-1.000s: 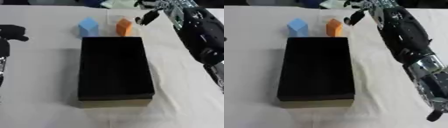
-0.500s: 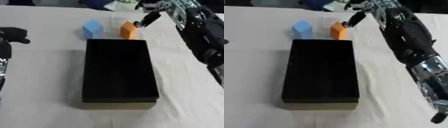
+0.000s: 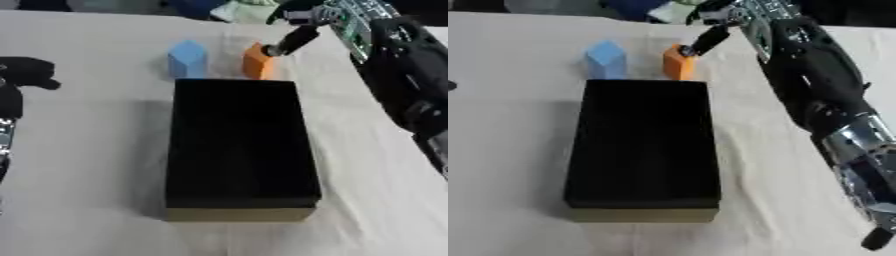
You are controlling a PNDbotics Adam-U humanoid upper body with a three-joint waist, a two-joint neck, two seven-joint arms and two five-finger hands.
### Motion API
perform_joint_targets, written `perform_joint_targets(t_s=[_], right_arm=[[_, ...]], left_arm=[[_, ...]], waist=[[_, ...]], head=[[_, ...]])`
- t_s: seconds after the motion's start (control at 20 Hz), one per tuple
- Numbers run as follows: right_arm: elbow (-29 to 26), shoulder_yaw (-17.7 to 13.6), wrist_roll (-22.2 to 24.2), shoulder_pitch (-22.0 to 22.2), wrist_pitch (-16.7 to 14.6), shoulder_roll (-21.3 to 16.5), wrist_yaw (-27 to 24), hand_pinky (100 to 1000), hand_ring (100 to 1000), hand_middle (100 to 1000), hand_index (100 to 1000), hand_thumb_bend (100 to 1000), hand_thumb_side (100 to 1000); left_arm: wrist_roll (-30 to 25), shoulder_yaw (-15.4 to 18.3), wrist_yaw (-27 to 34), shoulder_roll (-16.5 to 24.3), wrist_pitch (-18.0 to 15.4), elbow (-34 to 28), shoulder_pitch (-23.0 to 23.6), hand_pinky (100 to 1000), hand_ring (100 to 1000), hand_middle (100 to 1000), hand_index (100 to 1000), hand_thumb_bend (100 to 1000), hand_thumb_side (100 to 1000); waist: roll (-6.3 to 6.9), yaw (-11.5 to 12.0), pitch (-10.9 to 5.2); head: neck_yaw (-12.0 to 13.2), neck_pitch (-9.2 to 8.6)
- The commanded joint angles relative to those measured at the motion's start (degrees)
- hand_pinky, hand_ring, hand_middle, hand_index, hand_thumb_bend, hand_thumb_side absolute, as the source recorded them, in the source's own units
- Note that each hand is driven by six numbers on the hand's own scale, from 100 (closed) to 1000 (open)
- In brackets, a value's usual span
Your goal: Pick up objects on the table and place them in the box.
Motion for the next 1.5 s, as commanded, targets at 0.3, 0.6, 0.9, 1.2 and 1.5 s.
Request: perform_joint_targets(t_s=[0.3,0.6,0.9,1.2,1.5], right_arm=[[0.5,-0.7,-1.0,-1.2,2.7,0.5,0.2,940,960,960,1000,298,965],[2.6,-1.7,-3.6,-0.6,5.7,1.5,3.8,939,960,954,1000,342,1000],[3.5,-2.6,-5.9,-0.2,7.1,2.1,5.1,934,950,937,1000,351,1000],[3.8,-3.5,-7.3,0.1,9.2,2.4,5.0,934,948,925,1000,350,1000],[5.4,-4.6,-8.9,0.6,11.0,2.8,3.7,930,941,913,1000,341,1000]], left_arm=[[-0.2,-0.1,-0.1,1.0,0.0,-0.8,-0.7,761,623,679,725,127,985],[-0.3,-0.2,-0.1,0.9,0.0,-0.8,-0.7,761,622,679,724,123,983],[-0.6,-0.2,-0.2,0.7,0.1,-0.8,-0.6,761,621,678,723,109,969],[-0.6,-0.2,-0.2,0.6,0.2,-0.8,-0.6,760,620,677,722,113,974],[-0.6,-0.2,-0.3,0.4,0.4,-0.8,-0.5,761,620,677,721,112,974]], waist=[[0.36,0.4,-0.67],[0.43,0.5,-0.42],[0.52,0.5,-0.16],[0.51,0.5,-0.04],[0.46,0.7,0.10]], head=[[-0.7,-0.36],[-1.0,-0.36],[-1.0,-0.22],[-1.2,-0.38],[-1.2,-0.49]])
